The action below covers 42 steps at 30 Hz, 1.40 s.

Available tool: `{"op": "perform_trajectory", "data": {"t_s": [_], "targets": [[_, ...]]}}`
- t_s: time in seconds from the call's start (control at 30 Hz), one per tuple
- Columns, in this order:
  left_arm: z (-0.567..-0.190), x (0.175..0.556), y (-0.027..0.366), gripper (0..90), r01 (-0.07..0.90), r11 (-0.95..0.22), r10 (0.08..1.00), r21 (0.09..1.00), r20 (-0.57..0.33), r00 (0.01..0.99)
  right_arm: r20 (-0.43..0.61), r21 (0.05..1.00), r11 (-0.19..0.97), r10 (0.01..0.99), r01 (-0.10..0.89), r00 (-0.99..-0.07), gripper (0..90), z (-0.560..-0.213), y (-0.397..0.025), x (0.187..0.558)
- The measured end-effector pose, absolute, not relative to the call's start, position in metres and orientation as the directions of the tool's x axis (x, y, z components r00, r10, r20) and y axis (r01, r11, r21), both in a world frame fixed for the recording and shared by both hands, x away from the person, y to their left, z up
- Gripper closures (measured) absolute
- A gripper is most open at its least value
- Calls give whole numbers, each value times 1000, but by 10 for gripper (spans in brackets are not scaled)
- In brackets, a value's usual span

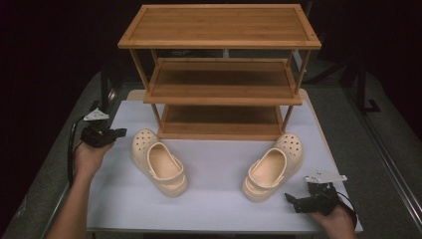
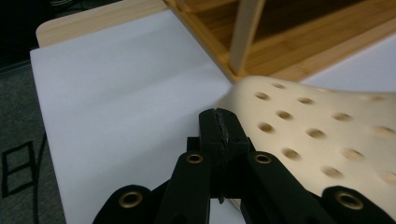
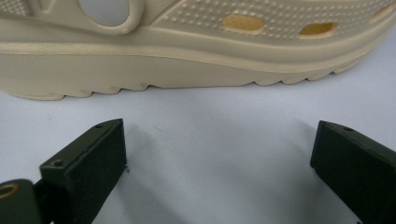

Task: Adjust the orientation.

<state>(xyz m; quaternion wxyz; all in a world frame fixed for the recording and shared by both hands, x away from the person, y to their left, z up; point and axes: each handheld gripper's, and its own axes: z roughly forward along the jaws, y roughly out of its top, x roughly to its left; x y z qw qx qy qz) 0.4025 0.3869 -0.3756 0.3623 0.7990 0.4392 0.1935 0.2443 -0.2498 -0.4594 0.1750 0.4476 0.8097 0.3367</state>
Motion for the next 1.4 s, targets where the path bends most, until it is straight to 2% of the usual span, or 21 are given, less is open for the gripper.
{"op": "perform_trajectory", "data": {"t_s": [0.3, 0.5, 0.93, 1.4], "targets": [[-394, 441, 370, 900, 587, -373, 843, 719, -2, 539, 19, 702, 372, 843, 607, -538, 29, -459, -250, 244], [-401, 447, 360, 900, 594, -395, 830, 701, -6, 558, 20, 702, 371, 843, 607, -538, 29, -459, -250, 244], [-405, 440, 349, 900, 588, -392, 813, 707, -33, 582, 20, 702, 371, 843, 608, -538, 29, -459, -250, 244], [-407, 409, 300, 900, 533, -460, 728, 710, -42, 684, 19, 702, 372, 843, 607, -538, 29, -459, -250, 244]]}}
